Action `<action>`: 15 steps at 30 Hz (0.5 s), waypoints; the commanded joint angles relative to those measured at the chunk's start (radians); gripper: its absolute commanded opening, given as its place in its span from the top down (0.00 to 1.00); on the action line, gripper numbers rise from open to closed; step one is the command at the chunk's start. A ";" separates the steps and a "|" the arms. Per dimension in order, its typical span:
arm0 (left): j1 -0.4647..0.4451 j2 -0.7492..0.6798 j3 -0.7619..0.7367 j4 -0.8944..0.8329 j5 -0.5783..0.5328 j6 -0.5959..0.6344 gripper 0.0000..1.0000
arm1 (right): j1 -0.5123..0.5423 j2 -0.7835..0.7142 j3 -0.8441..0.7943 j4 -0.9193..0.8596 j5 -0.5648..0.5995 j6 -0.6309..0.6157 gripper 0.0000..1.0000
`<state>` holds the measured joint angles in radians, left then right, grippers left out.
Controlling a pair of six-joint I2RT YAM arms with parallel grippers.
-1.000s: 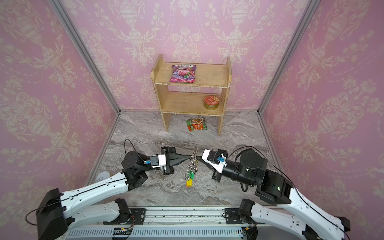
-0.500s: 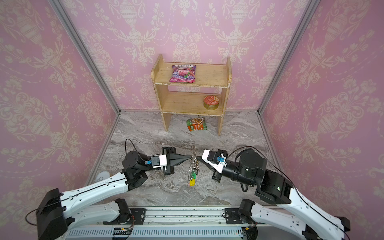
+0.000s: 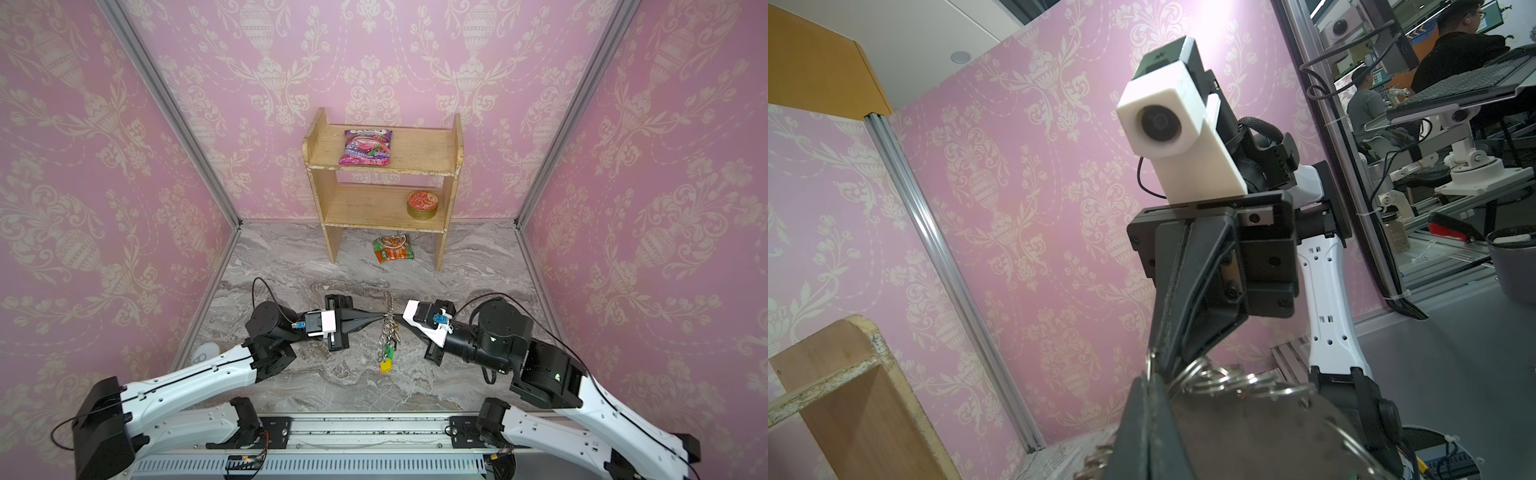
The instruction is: Put the keys on the keyring
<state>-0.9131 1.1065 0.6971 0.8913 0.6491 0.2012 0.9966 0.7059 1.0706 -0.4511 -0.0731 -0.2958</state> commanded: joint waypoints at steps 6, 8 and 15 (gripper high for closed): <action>-0.012 -0.016 0.027 -0.034 0.015 0.028 1.00 | -0.001 0.003 0.041 0.054 -0.036 -0.016 1.00; -0.011 -0.017 0.027 -0.035 0.013 0.028 1.00 | -0.001 0.001 0.041 0.054 -0.037 -0.016 1.00; -0.012 -0.018 0.028 -0.041 0.014 0.029 1.00 | -0.001 -0.003 0.037 0.059 -0.043 -0.016 1.00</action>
<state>-0.9150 1.0992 0.6975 0.8795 0.6491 0.2123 0.9966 0.7055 1.0714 -0.4511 -0.0822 -0.2962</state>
